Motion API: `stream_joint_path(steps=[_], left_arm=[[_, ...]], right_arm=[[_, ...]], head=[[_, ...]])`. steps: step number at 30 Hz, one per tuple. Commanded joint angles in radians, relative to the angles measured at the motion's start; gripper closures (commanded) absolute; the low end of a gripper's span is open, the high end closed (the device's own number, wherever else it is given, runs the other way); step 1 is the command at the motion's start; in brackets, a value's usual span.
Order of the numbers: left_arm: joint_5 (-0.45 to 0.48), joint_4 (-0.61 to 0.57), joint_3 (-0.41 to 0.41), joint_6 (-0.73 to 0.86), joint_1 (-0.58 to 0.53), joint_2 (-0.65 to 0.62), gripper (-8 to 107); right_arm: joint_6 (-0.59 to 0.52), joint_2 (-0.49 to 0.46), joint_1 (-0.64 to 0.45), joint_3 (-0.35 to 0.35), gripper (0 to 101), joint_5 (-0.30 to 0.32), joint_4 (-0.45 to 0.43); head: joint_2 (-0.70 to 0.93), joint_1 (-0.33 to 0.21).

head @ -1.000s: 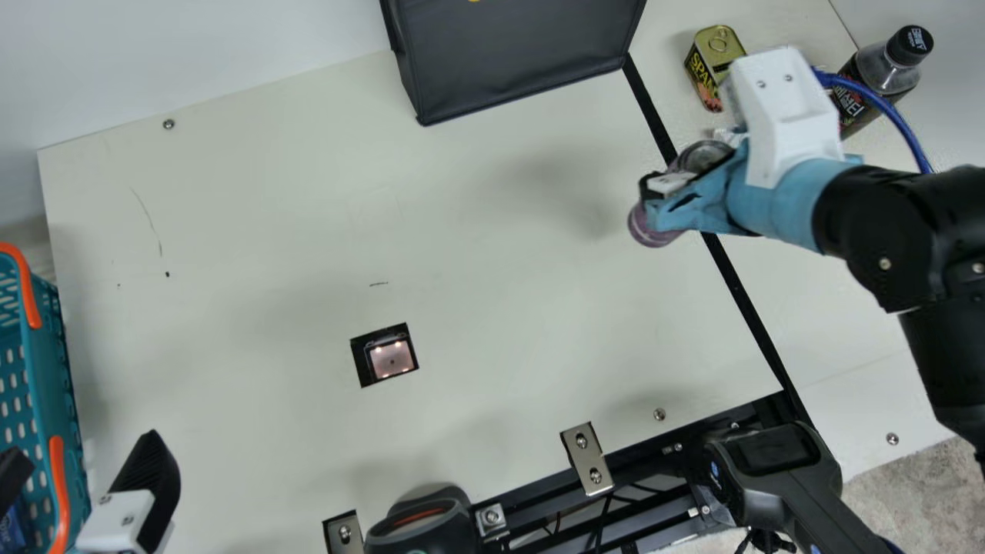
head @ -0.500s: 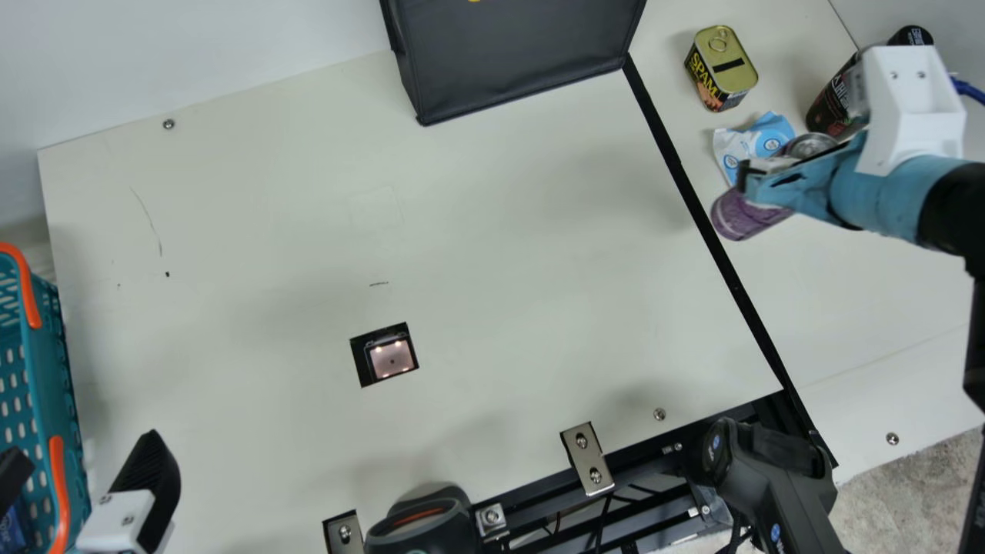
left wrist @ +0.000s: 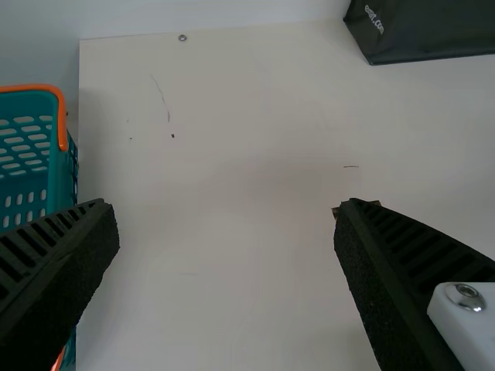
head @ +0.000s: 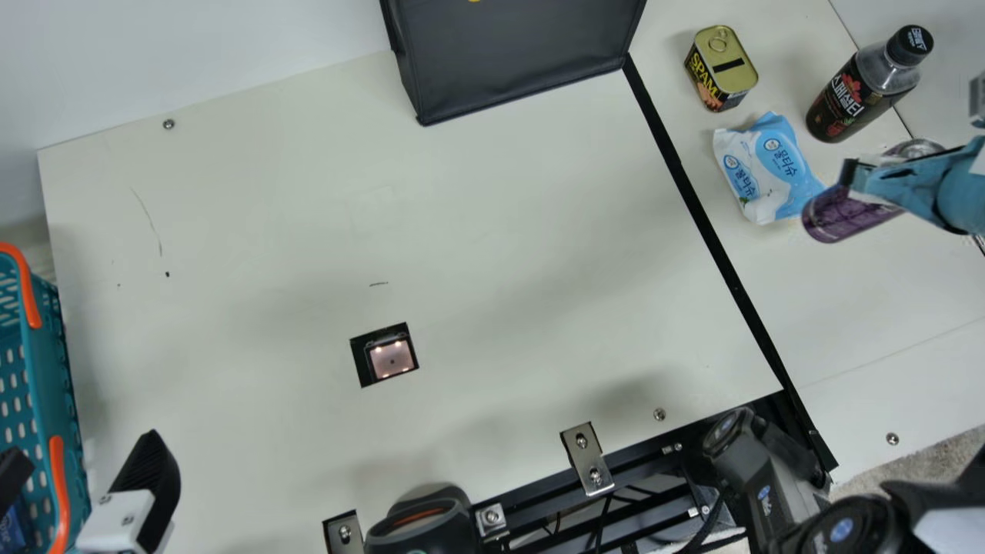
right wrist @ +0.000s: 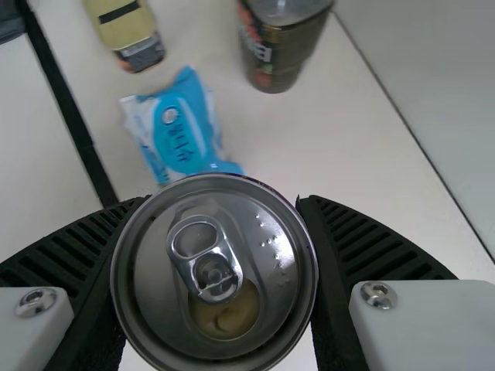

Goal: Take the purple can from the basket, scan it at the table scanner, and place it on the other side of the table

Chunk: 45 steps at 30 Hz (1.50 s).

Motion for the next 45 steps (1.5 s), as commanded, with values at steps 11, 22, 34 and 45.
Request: stream_joint_path(steps=[11,22,34,45], left_arm=[[0.0,0.0,0.0,0.0,0.0,0.0,9],[0.0,0.0,0.0,0.0,0.0,0.0,9],[0.0,0.0,0.0,0.0,0.0,0.0,9],[0.0,0.0,0.0,0.0,0.0,0.0,9]], right_arm=[[0.106,0.031,-0.006,0.047,101,-0.165,-0.028],[0.199,0.094,0.038,0.062,101,-0.297,-0.081],[0.209,0.174,0.05,0.053,101,-0.401,-0.085],[0.215,0.238,0.062,0.043,101,-0.467,-0.08]], head=[[-0.002,-0.029],[-0.002,-0.029],[-0.002,-0.029],[-0.002,-0.029]])
